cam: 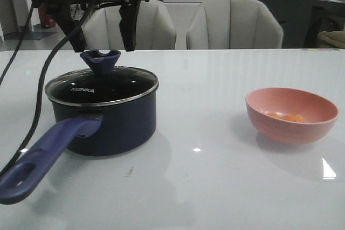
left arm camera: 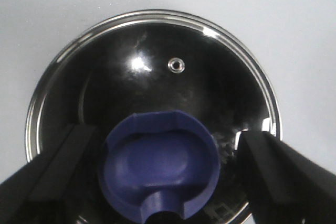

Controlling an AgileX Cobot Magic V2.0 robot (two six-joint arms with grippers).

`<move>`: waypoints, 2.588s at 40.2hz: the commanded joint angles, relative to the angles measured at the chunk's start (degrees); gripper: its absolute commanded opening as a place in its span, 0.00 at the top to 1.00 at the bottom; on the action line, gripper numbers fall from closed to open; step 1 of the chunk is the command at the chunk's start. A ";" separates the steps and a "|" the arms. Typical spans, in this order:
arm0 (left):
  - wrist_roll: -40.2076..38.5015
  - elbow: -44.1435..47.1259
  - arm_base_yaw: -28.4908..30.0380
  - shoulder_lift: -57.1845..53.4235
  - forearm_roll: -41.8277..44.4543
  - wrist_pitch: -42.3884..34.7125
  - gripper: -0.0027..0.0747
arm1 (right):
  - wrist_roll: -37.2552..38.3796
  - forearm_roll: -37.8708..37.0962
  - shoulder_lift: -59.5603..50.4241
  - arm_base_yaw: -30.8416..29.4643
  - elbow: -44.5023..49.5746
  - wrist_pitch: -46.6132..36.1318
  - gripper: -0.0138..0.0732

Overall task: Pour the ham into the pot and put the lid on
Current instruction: 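Lower the left gripper onto the purple lid knob and grasp it, then lift the glass lid off the saucepan with the left gripper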

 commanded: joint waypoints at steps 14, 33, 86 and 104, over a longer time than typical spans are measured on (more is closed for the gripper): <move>-1.42 -1.75 -0.31 -2.38 0.09 1.51 0.24 | -0.15 -0.74 -1.16 -0.37 -0.31 -4.67 0.65; -1.42 1.52 -0.31 -1.77 0.52 1.51 0.24 | -0.15 -0.74 -1.16 -0.37 -0.31 -4.67 0.65; -0.82 -1.29 -0.31 -2.58 -0.64 1.51 0.61 | -0.15 -0.74 -1.16 -0.37 -0.31 -4.67 0.65; 3.69 -1.29 5.46 -9.89 0.01 1.60 0.63 | -0.15 -0.74 -1.16 -0.37 -0.31 -4.67 0.65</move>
